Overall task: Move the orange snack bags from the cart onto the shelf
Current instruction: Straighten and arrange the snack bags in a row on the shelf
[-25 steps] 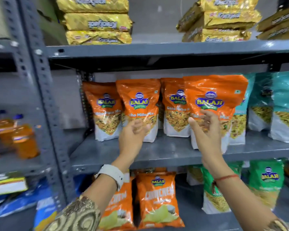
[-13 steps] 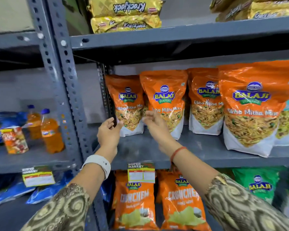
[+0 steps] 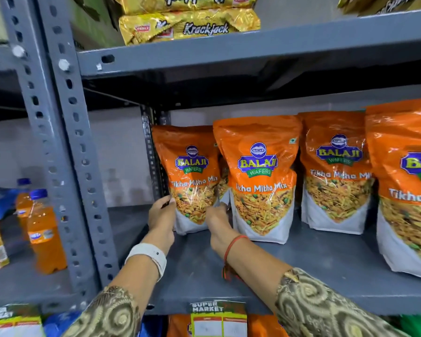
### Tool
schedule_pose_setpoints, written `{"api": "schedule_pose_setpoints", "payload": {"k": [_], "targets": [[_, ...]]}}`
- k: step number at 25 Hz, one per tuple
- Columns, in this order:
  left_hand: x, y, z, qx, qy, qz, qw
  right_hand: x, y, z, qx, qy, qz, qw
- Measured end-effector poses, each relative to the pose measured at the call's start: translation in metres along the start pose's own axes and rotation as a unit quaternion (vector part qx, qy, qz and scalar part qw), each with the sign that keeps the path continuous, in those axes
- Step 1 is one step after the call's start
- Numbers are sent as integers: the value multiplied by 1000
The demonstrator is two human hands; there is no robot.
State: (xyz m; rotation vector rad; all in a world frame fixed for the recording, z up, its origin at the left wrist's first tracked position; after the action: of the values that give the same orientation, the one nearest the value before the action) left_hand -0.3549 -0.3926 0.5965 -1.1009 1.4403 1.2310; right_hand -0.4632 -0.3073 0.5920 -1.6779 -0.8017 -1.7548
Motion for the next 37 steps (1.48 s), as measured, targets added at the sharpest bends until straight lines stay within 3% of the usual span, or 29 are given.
{"api": "schedule_pose_setpoints", "payload": {"k": [7, 14, 30, 37], "targets": [[4, 12, -5, 38, -6, 10, 999, 0, 12, 13, -25, -41, 32, 998], [0, 27, -5, 101, -13, -12, 995, 8, 3, 6, -81, -70, -13, 994], [-4, 40, -11, 195, -36, -46, 979, -4, 18, 23, -48, -66, -5, 997], [-2, 37, -1, 187, -10, -56, 981, -2, 5, 42, 7, -67, -24, 997]]}}
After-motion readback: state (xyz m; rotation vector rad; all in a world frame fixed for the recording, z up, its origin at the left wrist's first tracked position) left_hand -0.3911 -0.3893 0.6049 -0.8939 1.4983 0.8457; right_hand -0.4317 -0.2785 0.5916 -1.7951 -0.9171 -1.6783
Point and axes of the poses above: each hand's wrist, its own z-axis away from the middle knuckle, its own y-axis out of the palm, x = y × z, the point moved 3 cm from there along -z, towards the middle knuckle, and after that the axes turned 3 degrees about x, right-handed, at the moved point
